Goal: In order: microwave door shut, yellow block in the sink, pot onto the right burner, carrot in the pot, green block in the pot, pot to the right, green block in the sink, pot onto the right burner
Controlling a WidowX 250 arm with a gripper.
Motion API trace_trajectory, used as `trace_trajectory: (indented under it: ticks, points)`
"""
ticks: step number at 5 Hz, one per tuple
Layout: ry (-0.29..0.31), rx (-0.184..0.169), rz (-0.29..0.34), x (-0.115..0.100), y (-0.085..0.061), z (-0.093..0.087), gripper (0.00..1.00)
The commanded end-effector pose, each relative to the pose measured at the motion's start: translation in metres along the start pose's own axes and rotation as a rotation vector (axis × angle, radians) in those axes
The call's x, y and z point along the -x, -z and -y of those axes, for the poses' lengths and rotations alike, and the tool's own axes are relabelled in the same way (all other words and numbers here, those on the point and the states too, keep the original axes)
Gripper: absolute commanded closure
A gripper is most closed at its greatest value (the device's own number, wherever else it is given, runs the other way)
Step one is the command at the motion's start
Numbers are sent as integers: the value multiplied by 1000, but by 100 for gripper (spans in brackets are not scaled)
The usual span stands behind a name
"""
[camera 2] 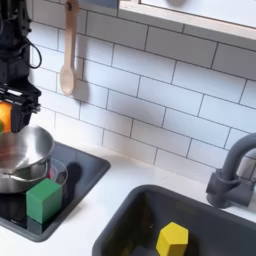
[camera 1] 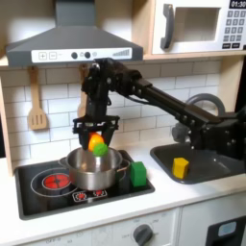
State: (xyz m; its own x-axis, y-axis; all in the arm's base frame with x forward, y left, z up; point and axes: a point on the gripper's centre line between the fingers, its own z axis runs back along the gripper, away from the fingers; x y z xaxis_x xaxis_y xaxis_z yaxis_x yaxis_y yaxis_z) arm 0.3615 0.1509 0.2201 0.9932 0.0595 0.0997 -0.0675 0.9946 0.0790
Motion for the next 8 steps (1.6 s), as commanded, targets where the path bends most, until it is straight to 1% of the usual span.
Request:
trace_trajectory:
  ticks: [1, 2, 3, 4, 5, 6, 7, 8]
  points:
    - [5, 28, -35, -8, 21, 3, 0]
    - [4, 26, -37, -7, 22, 0, 0]
    - [24, 38, -21, -8, 9, 5, 0]
    - [64, 62, -25, 0, 0, 20, 0]
    - [113, 88, -47, 8, 3, 41, 0]
    - [189, 107, -40, 19, -8, 67, 0]
    - [226, 110, -52, 32, -8, 81, 0]
    - [241, 107, -81, 47, 0, 86, 0]
